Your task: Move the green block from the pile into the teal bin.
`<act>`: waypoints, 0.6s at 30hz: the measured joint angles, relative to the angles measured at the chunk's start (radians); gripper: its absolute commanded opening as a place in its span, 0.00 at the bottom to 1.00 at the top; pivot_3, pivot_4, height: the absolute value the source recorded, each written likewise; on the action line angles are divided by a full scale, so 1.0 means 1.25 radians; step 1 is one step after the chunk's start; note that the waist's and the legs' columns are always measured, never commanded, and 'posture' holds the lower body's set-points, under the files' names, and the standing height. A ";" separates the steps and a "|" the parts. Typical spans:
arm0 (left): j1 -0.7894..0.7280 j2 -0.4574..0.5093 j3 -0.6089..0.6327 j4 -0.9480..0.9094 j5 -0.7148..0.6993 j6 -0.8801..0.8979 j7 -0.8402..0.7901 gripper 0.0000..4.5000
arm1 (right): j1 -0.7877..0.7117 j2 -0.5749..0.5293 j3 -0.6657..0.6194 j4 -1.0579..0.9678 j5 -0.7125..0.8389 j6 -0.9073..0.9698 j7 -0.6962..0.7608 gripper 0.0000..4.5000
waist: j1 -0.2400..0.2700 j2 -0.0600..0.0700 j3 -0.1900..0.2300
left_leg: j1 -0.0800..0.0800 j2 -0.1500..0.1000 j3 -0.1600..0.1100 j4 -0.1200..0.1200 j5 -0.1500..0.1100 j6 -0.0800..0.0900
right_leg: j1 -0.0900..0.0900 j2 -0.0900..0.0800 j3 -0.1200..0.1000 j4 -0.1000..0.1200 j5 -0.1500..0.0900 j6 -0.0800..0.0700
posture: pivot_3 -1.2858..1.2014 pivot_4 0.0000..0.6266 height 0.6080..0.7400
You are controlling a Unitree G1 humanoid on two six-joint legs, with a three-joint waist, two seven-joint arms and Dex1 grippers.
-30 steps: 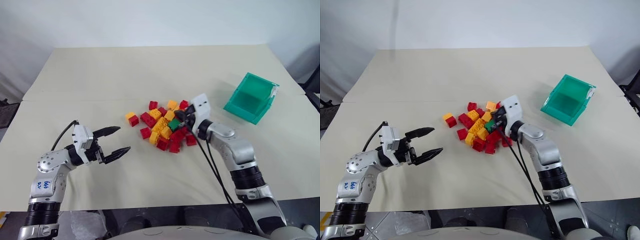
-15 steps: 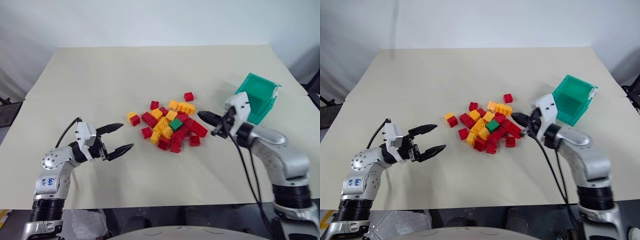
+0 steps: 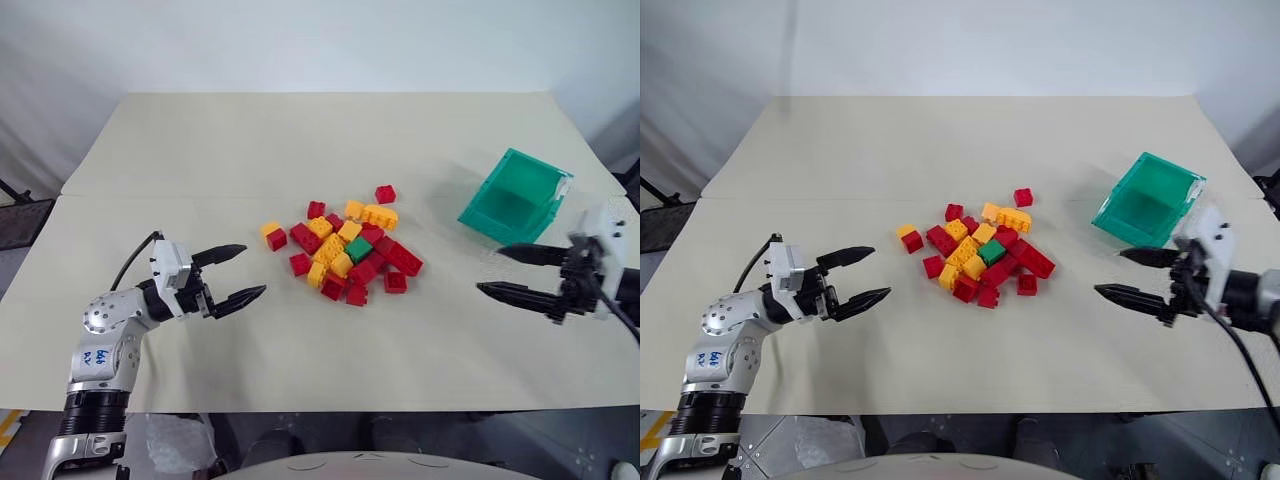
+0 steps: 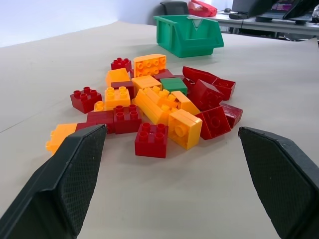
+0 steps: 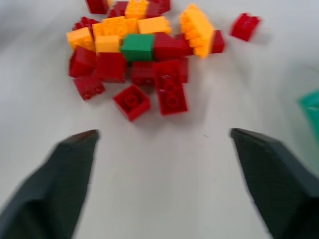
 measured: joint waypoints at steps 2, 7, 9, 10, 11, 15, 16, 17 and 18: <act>-0.001 0.000 0.000 0.008 0.000 -0.002 -0.002 1.00 | 0.001 -0.003 -0.005 0.000 0.000 -0.001 0.005 1.00 | 0.000 0.000 0.000 | 0.000 0.000 0.000 0.000 0.000 0.000 | 0.000 0.000 0.000 0.000 0.000 0.000 | 0.52 0.24 1.00; -0.003 0.000 0.001 0.022 0.000 -0.009 -0.005 1.00 | -0.047 -0.003 0.032 -0.003 -0.003 -0.002 -0.001 1.00 | 0.002 0.000 0.000 | 0.000 0.000 0.000 0.001 0.000 0.000 | 0.000 0.000 0.001 0.001 0.000 0.000 | 0.52 0.24 1.00; -0.008 0.000 0.001 0.026 0.002 -0.017 -0.005 1.00 | -0.111 -0.004 0.099 -0.001 -0.019 -0.002 -0.002 1.00 | 0.000 0.000 0.000 | 0.001 0.000 0.000 0.001 0.000 0.000 | 0.000 0.000 0.001 0.001 0.000 0.000 | 0.52 0.24 1.00; -0.013 -0.001 0.000 0.028 0.004 -0.021 -0.005 1.00 | -0.144 -0.004 0.142 -0.001 -0.029 -0.003 0.002 1.00 | 0.000 0.000 0.000 | 0.001 0.000 0.000 0.001 0.000 -0.001 | 0.000 0.000 0.001 0.001 0.000 0.000 | 0.52 0.24 1.00; -0.018 -0.002 0.000 0.034 0.007 -0.028 -0.006 1.00 | -0.186 -0.003 0.195 0.002 -0.044 -0.003 0.009 1.00 | 0.000 0.000 0.000 | 0.001 0.000 0.000 0.001 0.000 -0.001 | 0.000 0.000 0.001 0.001 0.000 0.000 | 0.52 0.24 1.00; -0.031 -0.018 -0.005 0.052 0.013 -0.040 -0.004 1.00 | -0.393 0.061 0.381 0.077 -0.122 -0.023 0.032 1.00 | -0.007 0.000 0.000 | 0.000 0.000 0.001 0.001 0.000 -0.001 | 0.000 -0.001 0.001 0.001 0.000 0.000 | 0.52 0.24 1.00; -0.036 -0.027 -0.013 0.050 0.014 -0.045 -0.003 1.00 | -0.462 0.085 0.443 0.117 -0.161 -0.031 0.041 1.00 | -0.013 0.000 0.000 | 0.000 0.000 0.001 0.001 0.000 -0.001 | 0.000 -0.001 0.001 0.001 0.000 0.000 | 0.52 0.24 1.00; -0.035 -0.032 -0.020 0.051 0.016 -0.050 -0.003 1.00 | -0.516 0.102 0.502 0.154 -0.200 -0.032 0.050 1.00 | -0.015 0.000 0.000 | 0.000 0.000 0.000 0.001 0.000 -0.001 | -0.001 -0.001 0.000 0.001 0.000 0.000 | 0.52 0.24 1.00; -0.034 -0.034 -0.025 0.052 0.018 -0.054 -0.003 1.00 | -0.552 0.109 0.547 0.183 -0.233 -0.030 0.059 1.00 | -0.014 0.000 0.000 | -0.001 0.000 -0.001 0.001 0.000 -0.001 | -0.001 -0.001 -0.001 0.001 0.000 0.000 | 0.52 0.24 1.00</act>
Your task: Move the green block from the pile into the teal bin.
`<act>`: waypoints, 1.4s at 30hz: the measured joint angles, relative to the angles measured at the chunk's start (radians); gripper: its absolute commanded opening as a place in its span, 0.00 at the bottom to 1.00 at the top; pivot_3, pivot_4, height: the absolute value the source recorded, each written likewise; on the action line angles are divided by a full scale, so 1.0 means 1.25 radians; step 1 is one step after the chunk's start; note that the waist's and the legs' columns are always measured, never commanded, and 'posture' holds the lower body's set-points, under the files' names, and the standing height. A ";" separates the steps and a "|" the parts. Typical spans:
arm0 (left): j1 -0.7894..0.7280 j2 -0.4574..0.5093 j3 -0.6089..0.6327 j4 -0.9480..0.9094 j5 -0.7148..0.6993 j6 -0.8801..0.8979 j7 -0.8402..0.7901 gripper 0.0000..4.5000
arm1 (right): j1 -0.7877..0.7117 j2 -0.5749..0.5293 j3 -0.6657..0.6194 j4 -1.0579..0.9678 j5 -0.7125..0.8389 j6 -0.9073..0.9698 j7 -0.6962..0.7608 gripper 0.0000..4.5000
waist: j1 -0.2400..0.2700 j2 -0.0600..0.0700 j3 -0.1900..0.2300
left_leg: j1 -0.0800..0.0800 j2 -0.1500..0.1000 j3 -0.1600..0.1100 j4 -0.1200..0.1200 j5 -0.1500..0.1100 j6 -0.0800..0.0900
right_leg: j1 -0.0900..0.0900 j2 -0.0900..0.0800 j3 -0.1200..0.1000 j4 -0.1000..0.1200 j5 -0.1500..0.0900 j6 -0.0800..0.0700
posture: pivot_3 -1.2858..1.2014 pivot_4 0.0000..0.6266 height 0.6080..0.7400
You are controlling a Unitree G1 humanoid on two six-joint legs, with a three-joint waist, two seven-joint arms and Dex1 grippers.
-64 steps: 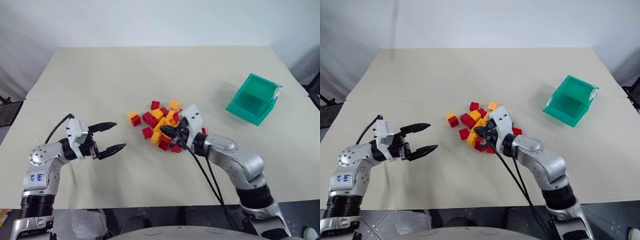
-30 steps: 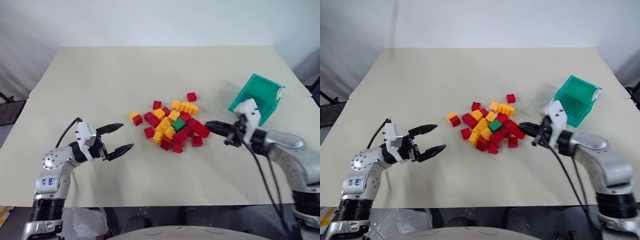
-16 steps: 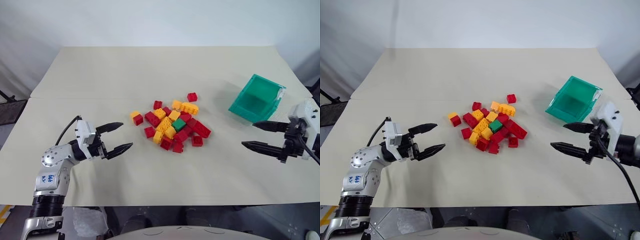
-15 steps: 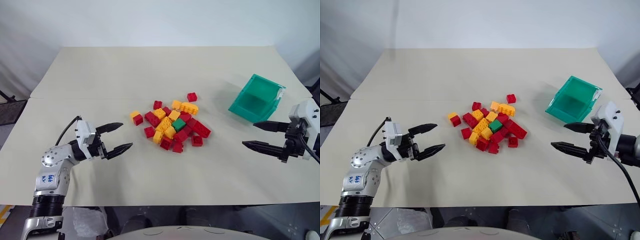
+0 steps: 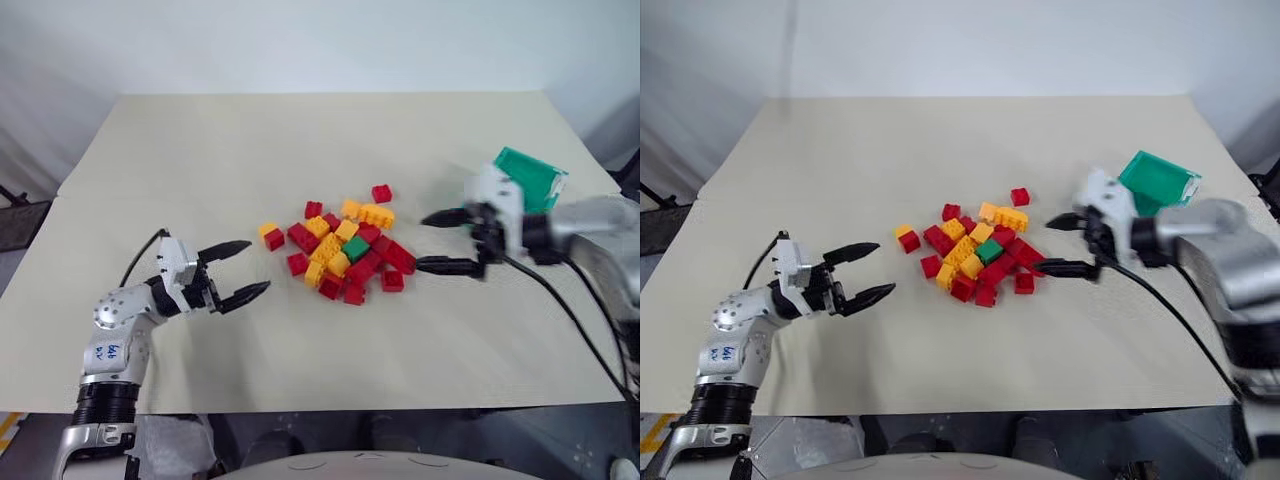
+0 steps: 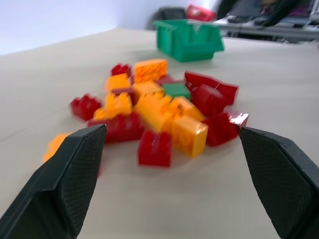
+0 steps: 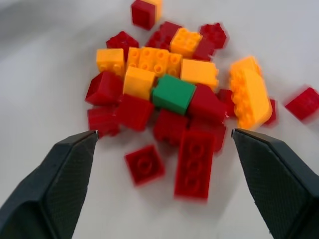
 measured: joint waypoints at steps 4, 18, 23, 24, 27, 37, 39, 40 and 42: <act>0.008 -0.003 -0.003 -0.001 0.006 -0.010 0.005 1.00 | -0.111 0.078 0.122 0.152 -0.102 -0.019 0.039 1.00 | -0.003 0.000 0.000 | -0.002 0.000 -0.001 0.000 0.000 0.000 | -0.001 0.000 -0.002 -0.001 0.000 0.000 | 0.52 0.24 1.00; 0.071 -0.008 -0.005 -0.045 0.009 -0.032 0.010 1.00 | -0.363 0.343 0.274 0.545 -0.314 -0.121 0.134 1.00 | -0.025 0.000 0.000 | -0.002 0.000 -0.003 0.000 0.000 0.000 | 0.000 0.000 -0.006 0.001 0.000 0.000 | 0.52 0.24 1.00; 0.095 -0.007 -0.005 -0.071 0.008 -0.032 0.019 1.00 | -0.392 0.394 0.275 0.608 -0.352 -0.143 0.135 1.00 | -0.028 0.000 0.000 | -0.002 0.000 -0.003 0.000 0.000 -0.001 | 0.000 0.000 -0.006 0.001 0.000 0.000 | 0.52 0.24 1.00; 0.098 -0.007 -0.005 -0.072 0.008 -0.032 0.021 1.00 | -0.395 0.399 0.275 0.615 -0.360 -0.144 0.135 1.00 | -0.028 0.000 0.000 | -0.002 0.000 -0.003 0.000 0.000 -0.001 | 0.000 0.000 -0.006 0.001 0.000 0.000 | 0.52 0.24 1.00; 0.100 -0.007 -0.005 -0.079 0.008 -0.032 0.026 1.00 | -0.397 0.407 0.278 0.624 -0.380 -0.142 0.151 1.00 | -0.028 0.000 0.000 | -0.002 0.000 -0.003 0.001 0.000 -0.001 | 0.000 0.000 -0.006 0.002 0.000 0.000 | 0.52 0.24 1.00; 0.097 -0.002 0.001 -0.088 0.008 -0.032 0.028 1.00 | -0.361 0.421 0.301 0.554 -0.409 -0.091 0.212 1.00 | -0.025 0.000 0.000 | -0.002 0.000 -0.003 0.001 0.000 -0.001 | 0.000 0.000 -0.006 0.002 0.000 -0.001 | 0.52 0.24 1.00; 0.095 -0.002 0.001 -0.088 0.008 -0.032 0.028 1.00 | -0.361 0.427 0.301 0.554 -0.413 -0.090 0.206 1.00 | -0.026 0.000 0.000 | -0.002 0.000 -0.003 0.001 0.000 -0.001 | 0.000 0.000 -0.006 0.002 0.000 -0.001 | 0.52 0.24 1.00; 0.095 -0.001 0.001 -0.088 0.008 -0.032 0.028 1.00 | -0.360 0.429 0.301 0.554 -0.413 -0.088 0.204 1.00 | -0.026 0.000 0.000 | -0.002 0.000 -0.003 0.001 0.000 -0.001 | 0.000 0.000 -0.006 0.002 0.000 -0.001 | 0.52 0.24 1.00; 0.093 0.000 0.001 -0.088 0.008 -0.032 0.027 1.00 | -0.360 0.433 0.301 0.554 -0.417 -0.088 0.199 0.96 | -0.026 0.000 0.000 | -0.002 0.000 -0.003 0.001 0.000 -0.001 | 0.000 0.000 -0.006 0.002 0.000 -0.001 | 0.52 0.24 1.00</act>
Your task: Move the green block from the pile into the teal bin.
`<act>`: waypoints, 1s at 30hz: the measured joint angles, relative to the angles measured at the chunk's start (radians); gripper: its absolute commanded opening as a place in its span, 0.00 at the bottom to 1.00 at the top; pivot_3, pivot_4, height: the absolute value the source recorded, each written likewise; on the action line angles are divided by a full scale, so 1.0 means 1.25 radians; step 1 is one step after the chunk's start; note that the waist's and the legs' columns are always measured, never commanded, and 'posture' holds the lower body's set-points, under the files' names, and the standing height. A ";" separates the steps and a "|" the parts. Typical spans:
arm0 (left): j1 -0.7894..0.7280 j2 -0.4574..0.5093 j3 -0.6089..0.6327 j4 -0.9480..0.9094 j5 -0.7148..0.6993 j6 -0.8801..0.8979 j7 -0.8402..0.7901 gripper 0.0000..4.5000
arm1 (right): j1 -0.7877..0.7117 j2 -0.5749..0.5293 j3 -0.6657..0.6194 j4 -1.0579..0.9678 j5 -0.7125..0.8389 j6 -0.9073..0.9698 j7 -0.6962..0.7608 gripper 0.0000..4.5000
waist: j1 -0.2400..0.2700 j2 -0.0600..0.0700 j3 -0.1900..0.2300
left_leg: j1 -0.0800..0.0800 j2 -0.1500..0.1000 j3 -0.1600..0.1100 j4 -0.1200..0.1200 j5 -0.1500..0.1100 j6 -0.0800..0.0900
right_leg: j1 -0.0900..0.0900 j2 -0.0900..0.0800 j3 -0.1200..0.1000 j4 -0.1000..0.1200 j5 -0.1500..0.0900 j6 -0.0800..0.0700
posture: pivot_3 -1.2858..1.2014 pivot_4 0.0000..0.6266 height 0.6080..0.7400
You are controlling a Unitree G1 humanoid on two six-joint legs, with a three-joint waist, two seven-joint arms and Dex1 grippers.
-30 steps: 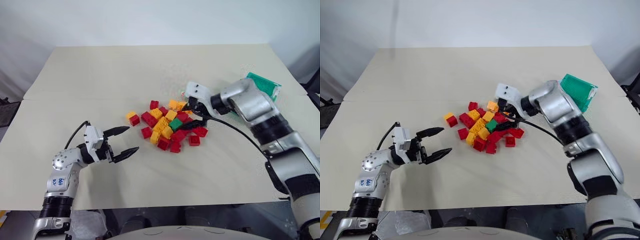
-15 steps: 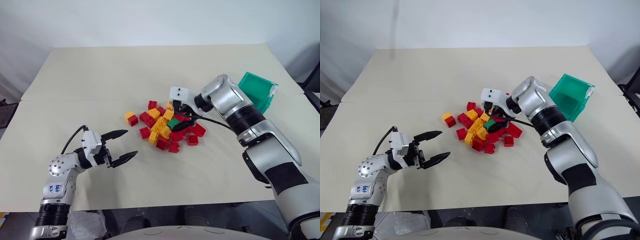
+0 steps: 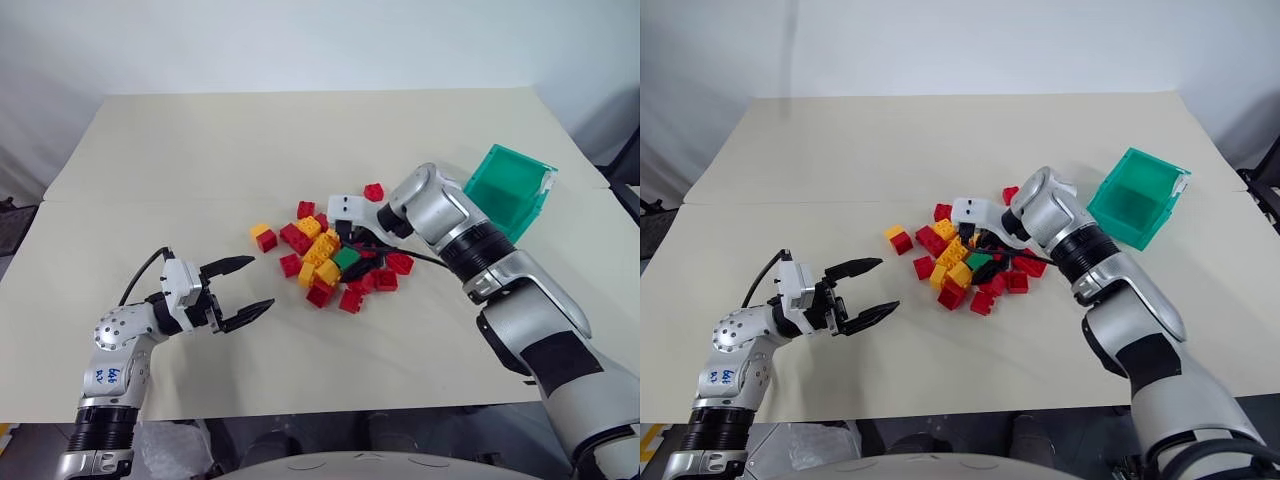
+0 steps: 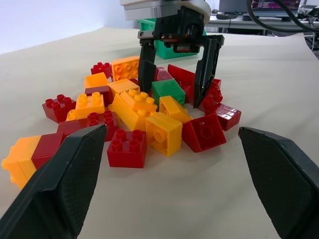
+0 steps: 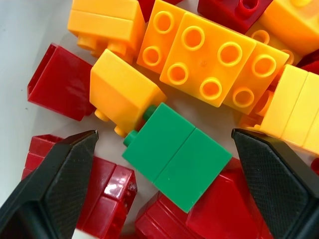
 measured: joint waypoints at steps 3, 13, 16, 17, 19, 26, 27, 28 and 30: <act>-0.007 0.003 0.000 0.004 0.000 0.000 -0.001 1.00 | 0.004 0.000 -0.001 -0.010 -0.001 0.004 -0.001 0.78 | 0.000 0.000 0.000 | 0.000 0.000 0.000 0.000 0.000 0.000 | 0.000 0.000 0.000 0.000 0.000 0.000 | 0.52 0.24 1.00; -0.044 0.003 0.000 0.047 0.000 -0.009 -0.012 1.00 | 0.023 -0.034 -0.007 -0.075 -0.002 0.035 -0.011 0.51 | 0.001 0.000 0.000 | 0.000 0.000 0.000 0.000 0.000 0.000 | 0.000 0.000 0.000 0.000 0.000 0.000 | 0.52 0.24 1.00; -0.052 0.002 -0.003 0.059 0.001 -0.010 -0.015 1.00 | 0.030 -0.044 -0.019 -0.091 -0.001 0.049 -0.017 0.51 | -0.001 0.000 0.000 | 0.000 0.000 0.000 0.000 0.000 0.000 | 0.000 0.000 0.000 0.000 0.000 0.000 | 0.52 0.24 1.00; -0.057 0.001 -0.005 0.059 0.001 -0.009 -0.016 1.00 | 0.032 -0.050 -0.021 -0.100 -0.001 0.054 -0.018 0.51 | 0.000 0.000 0.000 | 0.000 0.000 0.000 0.000 0.000 0.000 | 0.000 0.000 0.000 0.000 0.000 0.000 | 0.52 0.24 1.00; -0.091 -0.009 -0.022 0.059 0.001 -0.005 -0.021 1.00 | 0.041 -0.090 -0.067 -0.160 0.015 0.094 -0.030 0.51 | 0.007 0.001 0.001 | -0.003 0.000 -0.002 0.004 0.000 0.000 | 0.000 0.000 -0.002 0.000 0.000 0.000 | 0.52 0.24 1.00; -0.183 -0.052 -0.104 0.049 0.018 0.026 -0.011 1.00 | 0.094 -0.230 -0.273 -0.297 0.063 0.224 -0.138 0.51 | 0.017 0.001 0.001 | -0.009 -0.001 -0.005 0.009 0.000 0.000 | -0.001 0.000 -0.005 0.000 0.000 0.001 | 0.52 0.24 1.00; -0.199 -0.061 -0.116 0.051 0.025 0.034 -0.005 1.00 | 0.120 -0.243 -0.305 -0.310 0.071 0.237 -0.161 0.51 | 0.019 0.001 0.001 | -0.009 -0.001 -0.003 0.009 0.000 0.000 | -0.001 0.000 -0.005 0.000 0.000 0.001 | 0.52 0.24 1.00; -0.225 -0.076 -0.136 0.052 0.038 0.049 0.007 1.00 | 0.154 -0.260 -0.355 -0.324 0.079 0.251 -0.202 0.51 | 0.025 0.001 0.001 | -0.010 -0.001 -0.002 0.009 0.000 0.000 | -0.001 0.000 -0.006 0.000 0.000 0.001 | 0.52 0.24 1.00; -0.260 -0.094 -0.162 0.052 0.060 0.067 0.025 1.00 | 0.189 -0.287 -0.418 -0.335 0.082 0.262 -0.263 0.51 | 0.028 0.001 0.001 | -0.010 -0.001 -0.001 0.010 0.000 0.000 | -0.001 0.000 -0.006 0.000 0.001 0.001 | 0.52 0.24 1.00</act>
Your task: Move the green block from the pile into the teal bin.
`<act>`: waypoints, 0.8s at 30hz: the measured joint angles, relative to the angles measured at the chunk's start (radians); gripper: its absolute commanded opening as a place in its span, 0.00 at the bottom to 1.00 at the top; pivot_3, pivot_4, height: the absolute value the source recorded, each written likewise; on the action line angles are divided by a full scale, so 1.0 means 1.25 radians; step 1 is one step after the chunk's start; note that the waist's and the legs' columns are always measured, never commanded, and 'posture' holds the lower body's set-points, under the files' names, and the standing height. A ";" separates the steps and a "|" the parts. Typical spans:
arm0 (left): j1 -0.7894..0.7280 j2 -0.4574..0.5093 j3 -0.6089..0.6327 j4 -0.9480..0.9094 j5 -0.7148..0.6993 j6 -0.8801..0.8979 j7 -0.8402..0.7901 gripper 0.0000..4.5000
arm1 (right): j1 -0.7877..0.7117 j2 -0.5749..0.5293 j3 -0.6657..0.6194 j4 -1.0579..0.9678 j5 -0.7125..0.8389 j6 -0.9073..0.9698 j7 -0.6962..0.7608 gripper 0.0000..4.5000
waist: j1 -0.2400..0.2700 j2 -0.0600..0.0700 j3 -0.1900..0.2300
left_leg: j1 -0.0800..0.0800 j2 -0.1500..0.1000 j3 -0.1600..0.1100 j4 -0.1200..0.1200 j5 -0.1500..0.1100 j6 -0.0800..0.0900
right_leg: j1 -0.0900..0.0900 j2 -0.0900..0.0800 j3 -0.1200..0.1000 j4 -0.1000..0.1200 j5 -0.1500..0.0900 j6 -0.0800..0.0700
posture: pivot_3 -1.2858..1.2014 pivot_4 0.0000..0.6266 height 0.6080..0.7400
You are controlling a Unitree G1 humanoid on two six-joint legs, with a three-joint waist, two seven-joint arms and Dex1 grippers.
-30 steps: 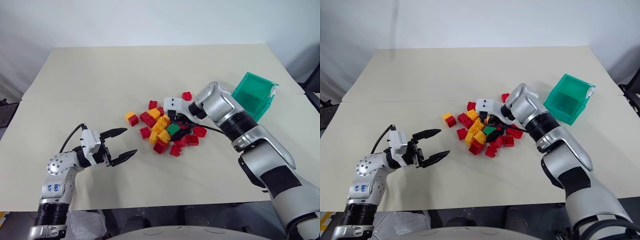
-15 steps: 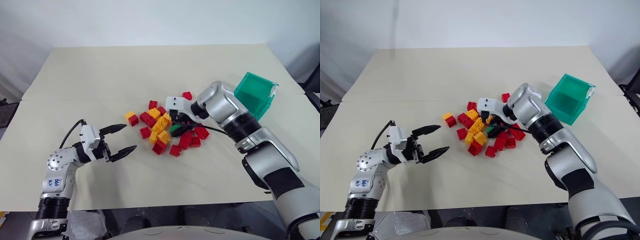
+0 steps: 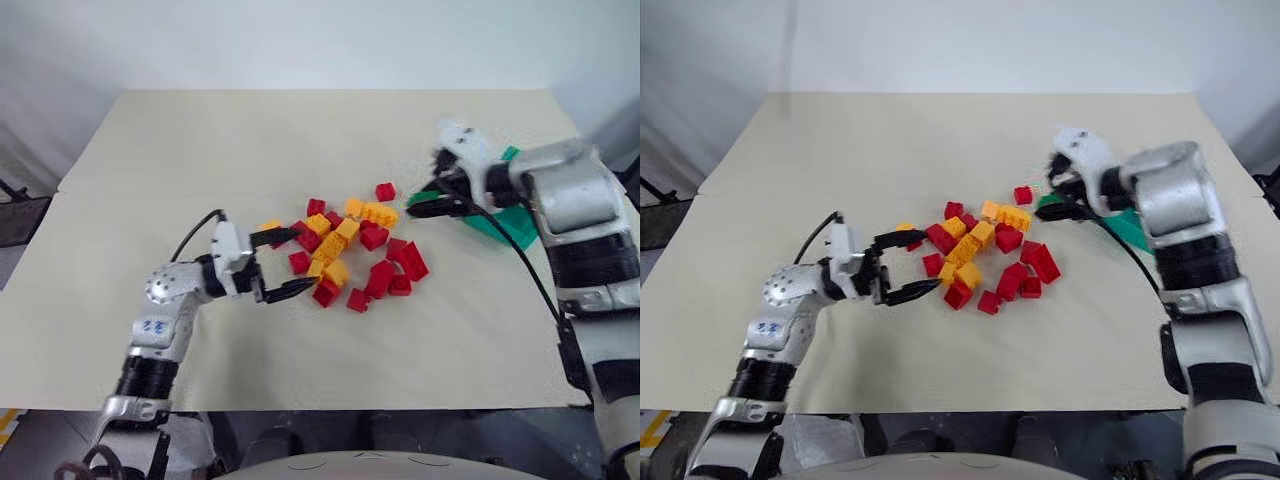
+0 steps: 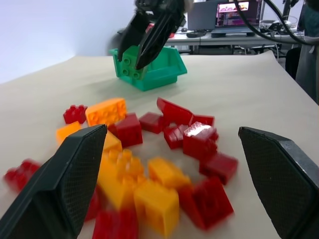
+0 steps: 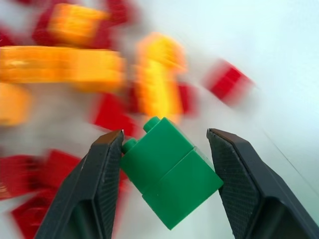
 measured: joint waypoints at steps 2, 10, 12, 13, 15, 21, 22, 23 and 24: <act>-0.036 -0.018 -0.025 0.010 0.029 0.024 0.028 1.00 | 0.031 -0.036 -0.058 -0.012 0.002 -0.012 -0.062 0.51 | -0.003 0.000 0.000 | 0.000 -0.001 0.000 -0.001 0.000 0.000 | 0.000 0.001 0.000 0.000 0.000 0.000 | 0.52 0.24 1.00; -0.173 -0.145 -0.061 0.135 0.086 0.060 0.131 1.00 | 0.075 -0.051 -0.169 0.086 0.001 -0.153 -0.292 0.51 | -0.006 0.000 0.000 | 0.002 -0.001 0.004 -0.002 0.001 -0.001 | 0.000 0.002 0.001 0.000 0.000 0.000 | 0.52 0.24 1.00; -0.185 -0.156 -0.064 0.162 0.092 0.056 0.135 1.00 | 0.075 -0.040 -0.174 0.140 0.004 -0.194 -0.335 0.51 | -0.007 0.000 0.000 | 0.002 -0.001 0.004 -0.002 0.001 -0.001 | 0.000 0.002 0.001 0.000 0.000 0.000 | 0.52 0.24 1.00; -0.188 -0.159 -0.064 0.171 0.096 0.056 0.140 1.00 | 0.070 -0.030 -0.173 0.173 0.004 -0.219 -0.350 0.59 | -0.007 0.000 0.000 | 0.002 0.000 0.004 -0.001 0.001 -0.001 | 0.000 0.002 0.001 0.000 0.000 0.000 | 0.52 0.24 1.00; -0.207 -0.175 -0.064 0.204 0.104 0.057 0.153 1.00 | 0.054 -0.011 -0.170 0.257 0.005 -0.283 -0.368 0.74 | -0.006 0.000 0.000 | 0.001 0.000 0.004 -0.001 0.001 0.000 | 0.000 0.002 0.001 0.000 0.000 0.000 | 0.52 0.24 1.00; -0.230 -0.184 -0.059 0.238 0.114 0.056 0.166 1.00 | -0.013 0.011 -0.137 0.424 0.003 -0.407 -0.378 0.99 | -0.004 0.001 0.000 | 0.000 0.001 0.002 -0.002 0.001 0.000 | 0.000 0.001 0.001 -0.001 0.000 0.001 | 0.52 0.24 1.00; -0.230 -0.181 -0.056 0.239 0.114 0.055 0.166 1.00 | -0.015 0.011 -0.137 0.424 0.004 -0.410 -0.377 0.99 | -0.004 0.001 0.000 | 0.000 0.001 0.002 -0.002 0.001 0.000 | 0.000 0.001 0.000 -0.001 0.000 0.001 | 0.52 0.24 1.00; -0.230 -0.178 -0.050 0.239 0.113 0.054 0.165 1.00 | -0.014 0.011 -0.136 0.424 0.005 -0.412 -0.373 0.99 | -0.004 0.001 0.000 | 0.000 0.001 0.002 -0.002 0.001 0.000 | 0.000 0.001 0.000 -0.001 0.000 0.001 | 0.52 0.24 1.00; -0.229 -0.172 -0.044 0.238 0.113 0.053 0.164 1.00 | -0.011 0.009 -0.136 0.418 0.006 -0.412 -0.362 0.99 | -0.004 0.001 0.000 | 0.000 0.001 0.002 -0.002 0.001 0.000 | 0.000 0.001 0.000 -0.001 0.000 0.001 | 0.52 0.24 1.00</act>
